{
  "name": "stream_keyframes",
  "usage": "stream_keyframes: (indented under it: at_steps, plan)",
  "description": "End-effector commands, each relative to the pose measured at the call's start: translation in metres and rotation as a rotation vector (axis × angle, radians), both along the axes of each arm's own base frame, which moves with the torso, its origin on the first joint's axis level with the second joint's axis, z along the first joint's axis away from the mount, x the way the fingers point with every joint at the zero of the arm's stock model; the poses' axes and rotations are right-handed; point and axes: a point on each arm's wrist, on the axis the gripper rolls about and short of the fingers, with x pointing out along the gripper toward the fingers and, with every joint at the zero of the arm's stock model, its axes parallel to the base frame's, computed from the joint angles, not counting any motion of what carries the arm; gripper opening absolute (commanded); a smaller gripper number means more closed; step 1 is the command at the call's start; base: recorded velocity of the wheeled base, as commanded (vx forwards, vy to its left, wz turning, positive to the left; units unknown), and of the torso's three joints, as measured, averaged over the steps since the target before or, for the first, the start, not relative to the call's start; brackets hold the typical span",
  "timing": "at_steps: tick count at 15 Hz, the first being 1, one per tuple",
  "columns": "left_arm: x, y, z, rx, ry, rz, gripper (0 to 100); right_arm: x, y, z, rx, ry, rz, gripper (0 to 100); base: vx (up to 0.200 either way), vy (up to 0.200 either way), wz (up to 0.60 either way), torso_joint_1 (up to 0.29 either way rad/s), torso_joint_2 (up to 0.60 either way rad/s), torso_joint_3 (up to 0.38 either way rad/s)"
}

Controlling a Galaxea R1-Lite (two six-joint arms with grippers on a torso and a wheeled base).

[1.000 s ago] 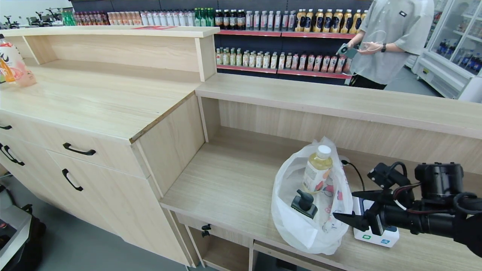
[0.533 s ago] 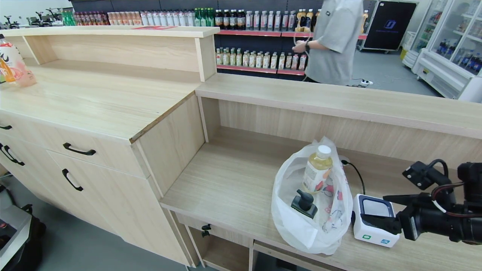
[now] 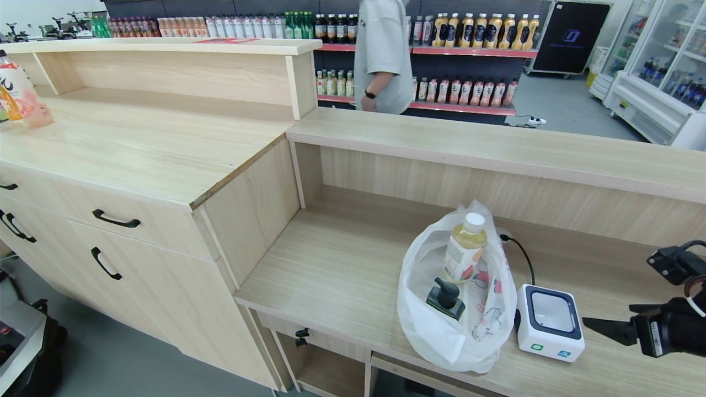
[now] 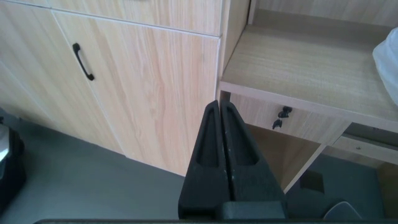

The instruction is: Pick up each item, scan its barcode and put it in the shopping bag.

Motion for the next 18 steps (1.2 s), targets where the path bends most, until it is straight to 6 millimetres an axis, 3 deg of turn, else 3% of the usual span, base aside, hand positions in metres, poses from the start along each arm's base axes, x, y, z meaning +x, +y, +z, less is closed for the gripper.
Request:
stream_keyframes:
  at_steps: [1,4,10,12,18]
  plan:
    - [0.000,0.000,0.000,0.000,0.000,0.000,0,-0.001,-0.015,-0.003,-0.020,0.022,-0.096,100,0.000,0.000,0.00,0.000,0.00,0.000]
    - [0.000,0.000,0.000,0.000,0.000,0.000,0,-0.004,-0.031,0.000,-0.101,0.001,-0.243,100,0.000,0.000,0.00,0.000,0.00,0.000]
    - [0.000,0.000,0.000,0.000,0.000,0.000,0,-0.015,-0.055,0.012,-0.145,-0.085,-0.377,100,0.000,0.000,0.00,0.000,0.00,0.000]
    - [0.000,0.000,0.000,0.000,0.000,0.000,0,-0.016,-0.057,0.013,-0.153,-0.102,-0.389,100,0.000,0.000,0.00,0.000,0.00,0.000]
    - [0.000,0.000,0.000,0.000,0.000,0.000,0,-0.015,-0.056,0.020,-0.212,-0.156,-0.360,100,0.000,0.000,-0.50,0.002,0.00,0.004]
